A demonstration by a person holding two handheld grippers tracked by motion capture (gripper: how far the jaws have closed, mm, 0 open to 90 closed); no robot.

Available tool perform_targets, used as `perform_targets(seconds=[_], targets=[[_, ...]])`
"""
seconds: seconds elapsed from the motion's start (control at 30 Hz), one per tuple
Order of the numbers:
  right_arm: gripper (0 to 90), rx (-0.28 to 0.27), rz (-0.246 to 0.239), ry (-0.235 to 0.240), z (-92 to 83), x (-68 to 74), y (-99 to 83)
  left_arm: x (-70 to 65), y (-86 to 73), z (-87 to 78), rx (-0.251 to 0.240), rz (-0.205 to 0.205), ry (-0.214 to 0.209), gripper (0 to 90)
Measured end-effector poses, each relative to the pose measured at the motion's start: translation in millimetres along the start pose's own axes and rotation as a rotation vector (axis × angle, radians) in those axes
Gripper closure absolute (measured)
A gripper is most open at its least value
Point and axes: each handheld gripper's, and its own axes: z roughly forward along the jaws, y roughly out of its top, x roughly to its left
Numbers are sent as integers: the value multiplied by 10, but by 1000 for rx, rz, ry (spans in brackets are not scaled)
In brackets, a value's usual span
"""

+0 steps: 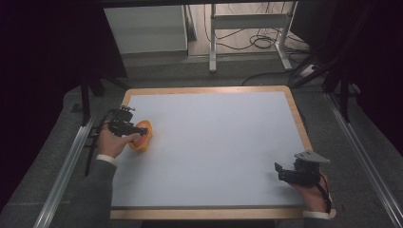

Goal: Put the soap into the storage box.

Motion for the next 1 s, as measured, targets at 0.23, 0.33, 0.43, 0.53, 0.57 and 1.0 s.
perform_targets(seconds=[0.23, 0.33, 0.43, 0.53, 0.57, 1.0], targets=[[81, -4, -5, -4, -1, 5, 3, -169, -95, -209, -102, 69, -72, 258], [81, -8, -4, -3, -9, 16, 10, -267, -198, -224, -128, 95, -97, 253], [80, -19, -17, 1, -23, 37, 23, -360, -371, -176, -140, 107, -121, 256], [81, -25, -22, 4, -26, 48, 31, -392, -469, -149, -144, 111, -134, 257], [81, -25, -22, 6, -28, 53, 34, -405, -532, -136, -148, 109, -142, 257], [81, -39, -44, 25, -25, 139, 93, -469, -1032, -18, -161, 99, -183, 256]])
